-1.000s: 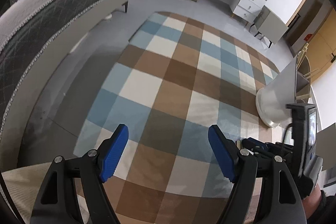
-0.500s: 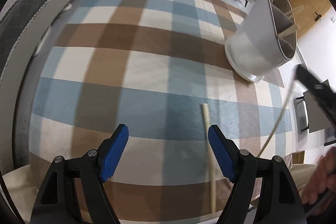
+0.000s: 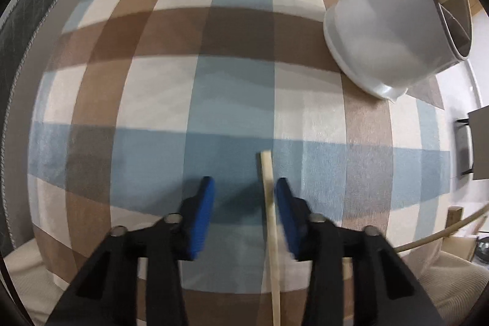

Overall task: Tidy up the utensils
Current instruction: 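Close the left tool on a chopstick while the right tool grasps another, then lift both held chopsticks and carry them over the utensil holder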

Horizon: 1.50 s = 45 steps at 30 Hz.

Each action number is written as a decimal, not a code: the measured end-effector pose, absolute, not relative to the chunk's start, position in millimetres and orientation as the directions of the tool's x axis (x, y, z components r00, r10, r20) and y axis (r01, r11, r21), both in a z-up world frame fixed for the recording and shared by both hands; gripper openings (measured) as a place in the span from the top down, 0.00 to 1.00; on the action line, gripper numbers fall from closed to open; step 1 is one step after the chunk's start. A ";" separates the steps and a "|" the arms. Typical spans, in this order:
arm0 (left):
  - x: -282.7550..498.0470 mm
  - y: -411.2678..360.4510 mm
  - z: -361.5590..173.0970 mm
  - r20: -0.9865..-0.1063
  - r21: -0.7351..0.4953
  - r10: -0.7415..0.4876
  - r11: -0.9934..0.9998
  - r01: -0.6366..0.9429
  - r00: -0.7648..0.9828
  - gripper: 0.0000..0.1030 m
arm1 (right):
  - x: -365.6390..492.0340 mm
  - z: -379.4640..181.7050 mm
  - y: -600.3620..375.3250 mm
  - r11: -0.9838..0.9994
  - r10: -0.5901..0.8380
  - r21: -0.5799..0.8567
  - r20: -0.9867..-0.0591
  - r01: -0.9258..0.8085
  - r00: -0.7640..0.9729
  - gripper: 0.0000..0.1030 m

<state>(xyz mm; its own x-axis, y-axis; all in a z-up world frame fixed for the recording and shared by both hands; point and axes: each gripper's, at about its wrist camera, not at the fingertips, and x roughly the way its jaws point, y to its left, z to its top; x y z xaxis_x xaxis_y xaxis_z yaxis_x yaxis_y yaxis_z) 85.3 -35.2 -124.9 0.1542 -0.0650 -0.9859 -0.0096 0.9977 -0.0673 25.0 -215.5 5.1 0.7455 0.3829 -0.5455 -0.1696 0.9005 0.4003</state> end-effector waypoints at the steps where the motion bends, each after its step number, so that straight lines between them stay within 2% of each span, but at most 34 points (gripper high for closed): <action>1: 86.6 -38.6 -125.4 -0.988 -0.047 -0.046 0.999 -0.002 0.149 0.76 | 23.9 5.8 -215.8 0.898 0.387 0.404 -0.540 -0.174 0.748 0.95; 3: 89.4 -43.2 -126.9 -0.989 -0.010 -0.010 1.000 0.000 0.145 0.82 | 23.8 4.2 -214.0 0.895 0.395 0.407 -0.537 -0.182 0.745 0.95; 5: 92.7 -44.3 -128.1 -0.990 -0.022 -0.019 1.000 -0.018 0.142 0.97 | 22.4 4.6 -211.1 0.900 0.393 0.392 -0.533 -0.192 0.749 0.95; 9: 97.5 -39.6 -129.3 -0.987 -0.081 -0.072 0.995 -0.059 0.144 0.98 | 20.3 5.3 -208.7 0.906 0.387 0.372 -0.532 -0.203 0.753 0.95; 15: 79.5 -27.3 -95.8 -0.946 -0.141 -0.122 0.989 -0.042 0.300 0.98 | 16.6 6.2 -209.8 0.909 0.377 0.367 -0.526 -0.196 0.763 0.95; 20: 54.4 -12.7 -44.2 -0.865 -0.201 -0.169 0.979 -0.018 0.472 0.98 | 9.8 7.6 -205.2 0.915 0.369 0.350 -0.519 -0.203 0.771 0.95; 25: 37.3 -23.1 -9.3 -0.785 -0.212 -0.222 0.974 0.085 0.578 0.99 | -0.3 9.4 -199.3 0.922 0.358 0.324 -0.514 -0.210 0.780 0.95; 30: 36.7 -36.6 2.8 -0.768 -0.198 -0.242 0.970 0.139 0.594 0.99 | -8.2 9.8 -197.2 0.930 0.338 0.309 -0.509 -0.198 0.791 0.95; 38: 33.8 -37.0 13.5 -0.806 -0.184 -0.242 0.970 0.160 0.539 0.99 | -16.5 15.2 -193.5 0.932 0.331 0.302 -0.487 -0.200 0.808 0.95; 45: 28.4 -39.1 18.0 -0.808 -0.145 -0.228 0.971 0.192 0.544 0.99 | -15.4 11.7 -193.0 0.943 0.294 0.291 -0.513 -0.159 0.806 0.95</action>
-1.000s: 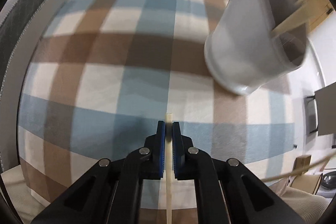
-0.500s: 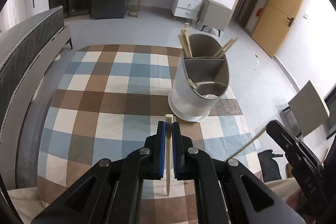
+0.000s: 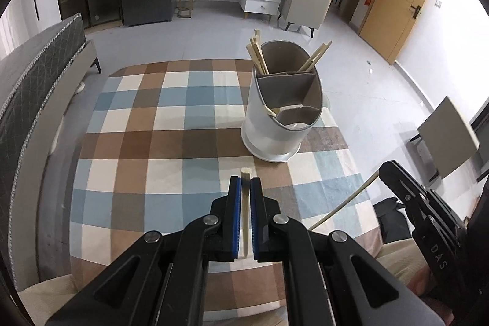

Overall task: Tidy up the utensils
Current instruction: 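Lift both held chopsticks and carry them over the utensil holder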

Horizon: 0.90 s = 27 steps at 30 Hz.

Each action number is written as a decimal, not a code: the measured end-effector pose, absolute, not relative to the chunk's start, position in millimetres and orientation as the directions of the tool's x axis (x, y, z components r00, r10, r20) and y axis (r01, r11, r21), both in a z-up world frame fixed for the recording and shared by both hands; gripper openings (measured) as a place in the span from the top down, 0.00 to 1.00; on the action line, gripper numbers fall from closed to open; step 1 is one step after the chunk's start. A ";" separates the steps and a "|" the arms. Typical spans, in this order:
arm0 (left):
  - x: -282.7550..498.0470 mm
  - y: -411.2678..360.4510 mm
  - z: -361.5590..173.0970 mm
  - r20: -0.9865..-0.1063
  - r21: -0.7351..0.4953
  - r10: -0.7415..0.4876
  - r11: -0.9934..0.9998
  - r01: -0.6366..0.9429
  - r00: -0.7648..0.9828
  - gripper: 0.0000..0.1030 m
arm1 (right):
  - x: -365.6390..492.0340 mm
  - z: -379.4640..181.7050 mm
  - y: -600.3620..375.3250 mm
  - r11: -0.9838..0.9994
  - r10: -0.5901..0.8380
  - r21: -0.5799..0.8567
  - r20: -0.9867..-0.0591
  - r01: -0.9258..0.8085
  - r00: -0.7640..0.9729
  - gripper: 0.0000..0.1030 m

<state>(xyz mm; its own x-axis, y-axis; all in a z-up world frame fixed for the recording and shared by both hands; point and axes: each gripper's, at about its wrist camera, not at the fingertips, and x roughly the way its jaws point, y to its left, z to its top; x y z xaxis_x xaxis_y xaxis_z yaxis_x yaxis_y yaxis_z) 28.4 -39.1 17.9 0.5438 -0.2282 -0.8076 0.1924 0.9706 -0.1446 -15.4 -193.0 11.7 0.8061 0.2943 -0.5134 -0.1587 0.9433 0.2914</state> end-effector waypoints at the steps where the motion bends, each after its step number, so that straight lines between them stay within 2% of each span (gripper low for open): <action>1: 28.3 -39.9 18.5 -0.809 -0.144 -0.232 0.969 0.200 0.541 0.99 | -15.4 11.5 -192.2 0.944 0.293 0.291 -0.514 -0.158 0.806 0.95; 14: 27.8 -49.3 44.5 -0.792 -0.165 -0.283 0.952 0.256 0.541 0.99 | -12.1 29.5 -197.8 0.950 0.260 0.283 -0.479 -0.133 0.839 0.95; 19: 35.9 -54.2 62.2 -0.780 -0.217 -0.336 0.936 0.276 0.528 0.99 | -6.0 48.3 -201.5 0.956 0.249 0.258 -0.455 -0.141 0.855 0.95; 24: 47.3 -53.0 92.0 -0.739 -0.278 -0.387 0.921 0.273 0.551 0.99 | 6.7 79.8 -206.9 0.971 0.225 0.173 -0.432 -0.164 0.873 0.95; 27: 54.5 -51.7 117.7 -0.687 -0.314 -0.425 0.905 0.287 0.590 0.99 | 16.6 104.6 -212.0 0.973 0.223 0.142 -0.409 -0.179 0.885 0.95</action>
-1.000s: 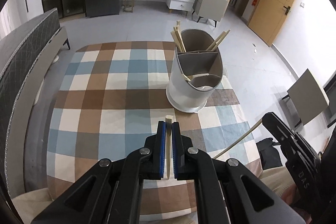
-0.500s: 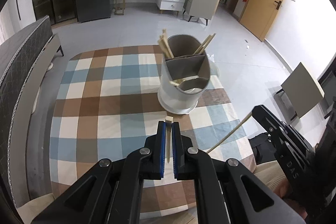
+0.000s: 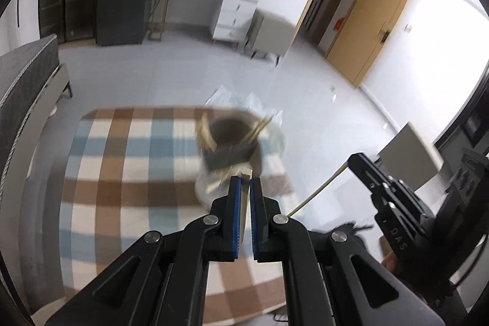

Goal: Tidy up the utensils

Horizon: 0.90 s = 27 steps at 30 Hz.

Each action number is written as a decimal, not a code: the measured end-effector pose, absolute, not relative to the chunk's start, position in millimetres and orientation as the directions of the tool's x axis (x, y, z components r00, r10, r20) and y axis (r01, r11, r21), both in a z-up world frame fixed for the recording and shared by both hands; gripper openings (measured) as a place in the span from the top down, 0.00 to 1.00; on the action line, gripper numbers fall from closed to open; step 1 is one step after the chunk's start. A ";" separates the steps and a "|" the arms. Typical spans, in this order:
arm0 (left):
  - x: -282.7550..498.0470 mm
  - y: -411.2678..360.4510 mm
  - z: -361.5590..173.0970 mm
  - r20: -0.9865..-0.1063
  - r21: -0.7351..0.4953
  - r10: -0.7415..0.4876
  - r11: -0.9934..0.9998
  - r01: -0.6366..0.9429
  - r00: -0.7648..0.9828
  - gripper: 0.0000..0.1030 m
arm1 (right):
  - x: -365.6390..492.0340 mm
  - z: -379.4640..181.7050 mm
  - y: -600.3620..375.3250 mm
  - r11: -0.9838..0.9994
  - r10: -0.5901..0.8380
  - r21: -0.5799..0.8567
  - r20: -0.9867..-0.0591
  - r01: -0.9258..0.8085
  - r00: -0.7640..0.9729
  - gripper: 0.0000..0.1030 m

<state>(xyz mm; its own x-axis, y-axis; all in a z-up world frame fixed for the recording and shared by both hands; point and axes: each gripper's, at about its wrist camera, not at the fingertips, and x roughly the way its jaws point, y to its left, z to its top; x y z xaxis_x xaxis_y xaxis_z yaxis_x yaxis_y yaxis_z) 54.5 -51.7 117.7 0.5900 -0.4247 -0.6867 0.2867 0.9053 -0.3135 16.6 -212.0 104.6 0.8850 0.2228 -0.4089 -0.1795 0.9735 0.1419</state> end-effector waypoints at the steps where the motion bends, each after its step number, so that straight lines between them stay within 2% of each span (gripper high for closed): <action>1: 57.4 -51.7 125.3 -0.672 -0.319 -0.431 0.902 0.290 0.602 0.99 | 20.7 113.9 -212.9 0.974 0.224 0.132 -0.399 -0.186 0.889 0.95; 7: 87.0 -50.1 158.4 -0.596 -0.358 -0.471 0.881 0.309 0.650 0.99 | 51.9 165.9 -200.4 0.968 0.247 0.043 -0.348 -0.247 0.905 0.95; 12: 119.9 -36.9 161.7 -0.545 -0.374 -0.472 0.877 0.303 0.693 0.99 | 85.6 185.9 -182.2 0.959 0.261 -0.019 -0.324 -0.282 0.909 0.95; 18: 160.8 -21.2 147.9 -0.537 -0.441 -0.502 0.852 0.282 0.678 1.00 | 130.5 178.7 -164.3 0.951 0.290 -0.004 -0.346 -0.311 0.892 0.95; 22: 170.3 -16.7 139.4 -0.538 -0.441 -0.505 0.851 0.285 0.676 1.00 | 153.3 158.4 -149.7 0.946 0.294 -0.017 -0.382 -0.325 0.876 0.95; 27: 177.4 -9.0 114.9 -0.595 -0.428 -0.488 0.865 0.262 0.639 1.00 | 174.2 127.0 -149.8 0.950 0.289 0.016 -0.420 -0.311 0.861 0.95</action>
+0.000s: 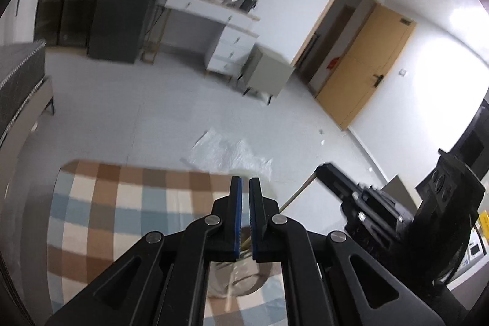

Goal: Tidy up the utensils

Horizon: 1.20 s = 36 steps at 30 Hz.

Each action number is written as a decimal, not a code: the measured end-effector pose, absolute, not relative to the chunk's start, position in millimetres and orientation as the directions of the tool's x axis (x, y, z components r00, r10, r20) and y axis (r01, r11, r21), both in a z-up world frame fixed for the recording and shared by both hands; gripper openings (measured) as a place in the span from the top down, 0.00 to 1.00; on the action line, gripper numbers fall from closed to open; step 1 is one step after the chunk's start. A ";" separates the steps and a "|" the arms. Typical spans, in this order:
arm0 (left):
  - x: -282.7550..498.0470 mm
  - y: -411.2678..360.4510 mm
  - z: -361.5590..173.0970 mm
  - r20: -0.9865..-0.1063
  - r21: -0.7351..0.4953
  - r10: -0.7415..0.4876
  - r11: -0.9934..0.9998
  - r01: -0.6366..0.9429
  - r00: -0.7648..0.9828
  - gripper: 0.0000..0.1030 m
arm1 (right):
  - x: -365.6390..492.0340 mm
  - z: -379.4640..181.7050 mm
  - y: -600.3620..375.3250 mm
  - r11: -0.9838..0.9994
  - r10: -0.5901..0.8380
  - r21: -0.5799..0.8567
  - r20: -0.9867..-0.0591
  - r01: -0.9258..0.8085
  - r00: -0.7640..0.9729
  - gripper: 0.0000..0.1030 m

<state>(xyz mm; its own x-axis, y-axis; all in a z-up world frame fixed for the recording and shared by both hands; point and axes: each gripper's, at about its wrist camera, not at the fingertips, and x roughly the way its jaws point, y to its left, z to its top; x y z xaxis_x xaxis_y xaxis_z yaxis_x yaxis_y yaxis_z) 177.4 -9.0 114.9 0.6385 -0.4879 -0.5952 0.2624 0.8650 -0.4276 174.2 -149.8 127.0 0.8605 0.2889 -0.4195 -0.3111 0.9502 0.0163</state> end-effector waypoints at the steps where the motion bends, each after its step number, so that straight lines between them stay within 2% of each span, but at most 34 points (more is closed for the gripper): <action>1: 178.7 -5.6 106.9 -0.614 -0.426 -0.480 0.870 0.250 0.627 1.00 | 176.0 122.0 -151.8 0.952 0.283 0.012 -0.426 -0.307 0.860 0.95; 3: 180.4 1.1 95.1 -0.642 -0.425 -0.475 0.874 0.237 0.602 0.99 | 182.0 109.6 -151.9 0.951 0.288 0.031 -0.446 -0.307 0.847 0.95; 4: 180.8 5.9 86.6 -0.668 -0.408 -0.451 0.887 0.215 0.592 0.92 | 184.2 100.7 -151.6 0.952 0.287 0.041 -0.455 -0.303 0.843 0.95; 5: 180.6 10.9 78.8 -0.690 -0.393 -0.427 0.899 0.194 0.584 0.75 | 183.6 96.1 -153.6 0.953 0.285 0.043 -0.458 -0.299 0.842 0.95; 7: 180.2 25.6 54.1 -0.732 -0.383 -0.392 0.913 0.139 0.557 0.49 | 184.7 83.7 -154.2 0.951 0.293 0.058 -0.476 -0.302 0.829 0.95; 10: 180.6 38.5 17.1 -0.801 -0.343 -0.324 0.938 0.057 0.504 0.48 | 189.6 72.4 -156.9 0.950 0.296 0.075 -0.516 -0.302 0.803 0.94; 13: 184.4 40.9 -26.4 -0.862 -0.351 -0.314 0.936 -0.021 0.397 0.48 | 188.6 59.6 -162.9 0.946 0.318 0.127 -0.545 -0.299 0.775 0.92; 15: 187.6 34.5 -51.9 -0.889 -0.358 -0.323 0.932 -0.052 0.325 0.48 | 185.0 57.3 -168.6 0.949 0.312 0.136 -0.558 -0.286 0.769 0.85; 16: 189.0 30.0 -62.3 -0.897 -0.357 -0.323 0.932 -0.064 0.301 0.48 | 181.4 57.5 -172.9 0.948 0.314 0.146 -0.554 -0.281 0.771 0.74; 18: 192.1 19.6 -78.1 -0.910 -0.350 -0.319 0.934 -0.075 0.265 0.48 | 165.5 60.1 -185.9 0.944 0.330 0.184 -0.518 -0.274 0.789 0.72; 20: 194.5 7.5 -91.5 -0.917 -0.343 -0.316 0.936 -0.079 0.243 0.48 | 151.0 64.1 -200.1 0.945 0.325 0.204 -0.488 -0.256 0.810 0.62; 23: 199.5 -14.4 -103.8 -0.931 -0.302 -0.277 0.950 -0.079 0.236 0.48 | 120.0 65.5 -222.5 0.937 0.326 0.265 -0.424 -0.229 0.845 0.54; 27: 208.7 -35.7 -118.4 -0.951 -0.194 -0.169 0.978 -0.073 0.260 0.48 | 94.0 67.5 -243.3 0.935 0.304 0.298 -0.397 -0.191 0.866 0.50; 32: 220.1 -36.9 -130.9 -0.957 -0.056 -0.013 0.988 -0.141 0.288 0.47 | 82.6 73.6 -260.0 0.924 0.297 0.340 -0.357 -0.173 0.886 0.50; 34: 223.4 -43.1 -132.5 -0.961 0.001 0.032 0.994 -0.113 0.276 0.51 | 81.8 72.7 -260.6 0.921 0.299 0.352 -0.358 -0.169 0.885 0.50; 35: 223.6 -44.4 -131.2 -0.959 0.005 0.034 0.995 -0.100 0.283 0.62 | 83.4 71.6 -260.9 0.917 0.305 0.362 -0.363 -0.168 0.880 0.50; 36: 223.4 -45.2 -130.1 -0.957 -0.003 0.023 0.996 -0.087 0.289 0.67 | 86.3 71.0 -259.6 0.913 0.315 0.368 -0.368 -0.174 0.875 0.50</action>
